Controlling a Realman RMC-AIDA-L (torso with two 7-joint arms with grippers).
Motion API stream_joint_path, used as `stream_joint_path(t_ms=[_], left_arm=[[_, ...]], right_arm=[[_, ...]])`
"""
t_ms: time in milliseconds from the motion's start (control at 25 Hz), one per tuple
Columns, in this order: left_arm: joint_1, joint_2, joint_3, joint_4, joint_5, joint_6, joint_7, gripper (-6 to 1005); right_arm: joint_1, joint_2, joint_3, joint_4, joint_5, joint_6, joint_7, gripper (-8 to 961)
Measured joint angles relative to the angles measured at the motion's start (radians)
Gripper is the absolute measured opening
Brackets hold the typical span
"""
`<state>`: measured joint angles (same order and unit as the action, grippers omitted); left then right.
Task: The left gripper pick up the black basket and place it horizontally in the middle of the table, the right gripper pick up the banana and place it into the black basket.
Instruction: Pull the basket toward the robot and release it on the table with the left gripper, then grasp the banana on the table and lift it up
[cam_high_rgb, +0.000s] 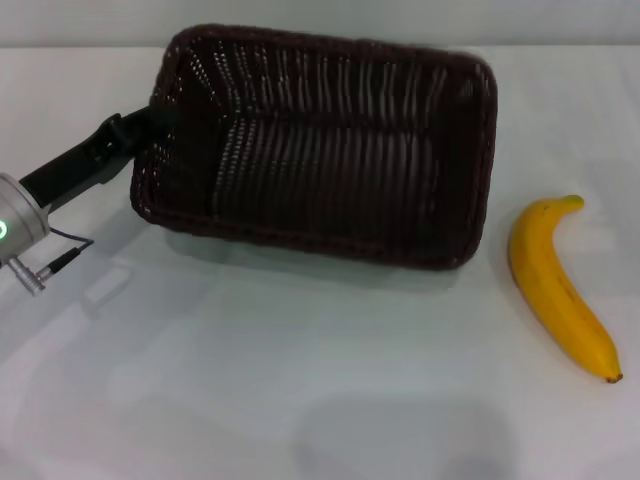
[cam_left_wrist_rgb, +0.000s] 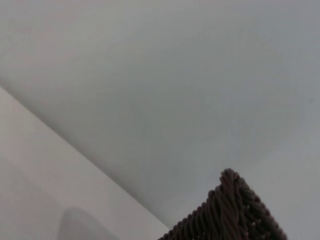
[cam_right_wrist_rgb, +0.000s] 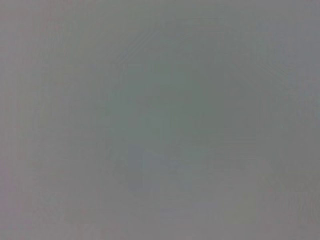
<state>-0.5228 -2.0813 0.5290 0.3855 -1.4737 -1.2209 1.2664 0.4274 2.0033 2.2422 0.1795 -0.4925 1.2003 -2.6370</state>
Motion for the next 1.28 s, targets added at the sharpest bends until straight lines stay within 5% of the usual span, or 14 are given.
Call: stream_joint_path(t_ms=[240,360,880,1080,1280], left_arm=[[0.02,-0.001,0.0,-0.009,-0.001,-0.021,-0.015,202],[0.027,-0.001,0.0,-0.028,-0.003,-0.048,-0.014,409],[0.167,0.008,-0.01,0.049,-0.129,-0.141,0.045,570],[0.229,0.005,-0.011,0.042,-0.322,-0.211,0.236,651],[0.263,0.001,-0.01,-0.125,-0.593,-0.306,0.57,759]], right_arm=[[-0.001,0.001,0.015,0.0,0.0,-0.001,0.0,857],[-0.005,0.003,0.015,0.0,0.0,0.0,0.0,857],[-0.007,0.007,0.016,0.0,0.0,0.01,0.005,857],[-0.011,0.008,0.016,-0.007,0.023,0.01,0.036,858],[-0.031,0.01,0.014,-0.016,0.08,0.003,0.232,858]])
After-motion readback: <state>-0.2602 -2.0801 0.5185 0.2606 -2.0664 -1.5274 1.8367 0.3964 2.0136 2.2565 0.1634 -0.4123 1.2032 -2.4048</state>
